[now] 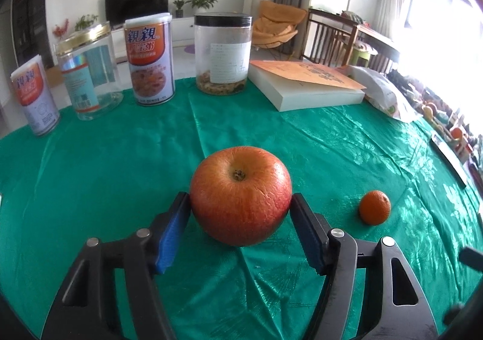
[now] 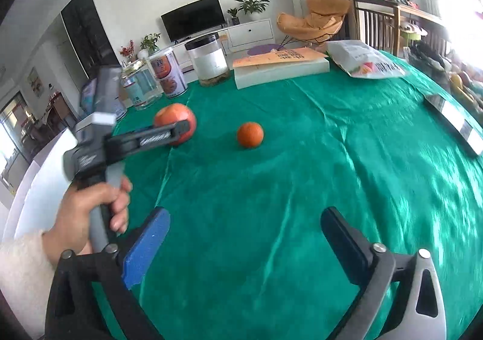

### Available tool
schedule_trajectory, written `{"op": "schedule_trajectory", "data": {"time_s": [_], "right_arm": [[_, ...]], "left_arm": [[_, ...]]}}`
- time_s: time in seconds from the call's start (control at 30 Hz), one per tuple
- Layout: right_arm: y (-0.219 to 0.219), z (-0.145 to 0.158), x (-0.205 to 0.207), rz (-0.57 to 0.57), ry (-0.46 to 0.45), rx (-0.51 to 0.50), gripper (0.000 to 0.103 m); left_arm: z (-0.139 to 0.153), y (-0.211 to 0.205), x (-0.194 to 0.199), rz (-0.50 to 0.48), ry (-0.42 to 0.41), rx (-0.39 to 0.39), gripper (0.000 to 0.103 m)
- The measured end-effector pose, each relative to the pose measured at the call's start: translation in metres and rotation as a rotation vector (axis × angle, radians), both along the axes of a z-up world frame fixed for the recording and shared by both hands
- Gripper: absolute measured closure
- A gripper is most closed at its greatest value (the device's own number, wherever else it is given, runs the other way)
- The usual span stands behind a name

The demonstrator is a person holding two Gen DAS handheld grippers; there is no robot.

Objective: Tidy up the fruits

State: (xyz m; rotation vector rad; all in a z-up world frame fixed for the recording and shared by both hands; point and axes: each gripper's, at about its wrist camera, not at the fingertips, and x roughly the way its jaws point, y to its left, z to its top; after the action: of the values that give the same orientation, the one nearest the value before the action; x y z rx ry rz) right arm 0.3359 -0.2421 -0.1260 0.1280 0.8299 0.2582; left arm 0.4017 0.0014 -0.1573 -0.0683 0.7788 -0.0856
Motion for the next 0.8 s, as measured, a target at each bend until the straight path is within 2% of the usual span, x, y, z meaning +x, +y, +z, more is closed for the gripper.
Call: {"op": "schedule_trajectory", "data": {"time_s": [0.03, 0.07, 0.17, 0.3, 0.37, 0.4, 0.43, 0.53, 0.6, 0.7, 0.8], "right_arm": [[0.001, -0.006, 0.022, 0.014, 0.021, 0.001, 0.038], [0.004, -0.012, 0.038, 0.025, 0.036, -0.006, 0.041], [0.017, -0.022, 0.069, 0.058, 0.042, -0.035, 0.043], [0.035, -0.032, 0.09, 0.077, 0.041, -0.105, 0.043], [0.04, -0.034, 0.095, 0.084, 0.032, -0.135, 0.051], [0.041, -0.034, 0.097, 0.084, 0.033, -0.143, 0.072], [0.04, -0.033, 0.098, 0.077, 0.043, -0.132, 0.072], [0.031, -0.025, 0.083, 0.061, 0.069, -0.049, 0.072], [0.027, -0.017, 0.062, 0.065, 0.092, -0.017, 0.072], [0.018, -0.008, 0.021, 0.067, 0.15, 0.049, 0.072], [0.018, -0.006, -0.029, 0.085, 0.206, 0.066, 0.072]], "left_arm": [[0.0, 0.0, -0.001, 0.002, 0.001, 0.002, 0.034], [0.0, -0.001, -0.001, 0.004, 0.001, 0.008, 0.034], [-0.001, -0.002, -0.002, 0.004, 0.002, 0.014, 0.034], [-0.001, -0.002, -0.001, 0.004, 0.002, 0.018, 0.034], [-0.001, -0.002, -0.001, 0.003, 0.002, 0.018, 0.034], [-0.001, -0.002, -0.001, 0.003, 0.001, 0.016, 0.034], [-0.001, -0.002, -0.001, 0.002, 0.002, 0.014, 0.034], [0.0, -0.004, -0.012, 0.008, 0.007, 0.045, 0.034], [0.003, -0.003, -0.027, -0.002, 0.04, 0.028, 0.034], [0.007, 0.005, -0.068, 0.002, 0.095, -0.022, 0.034], [0.007, 0.011, -0.124, 0.0, 0.139, -0.038, 0.034]]}}
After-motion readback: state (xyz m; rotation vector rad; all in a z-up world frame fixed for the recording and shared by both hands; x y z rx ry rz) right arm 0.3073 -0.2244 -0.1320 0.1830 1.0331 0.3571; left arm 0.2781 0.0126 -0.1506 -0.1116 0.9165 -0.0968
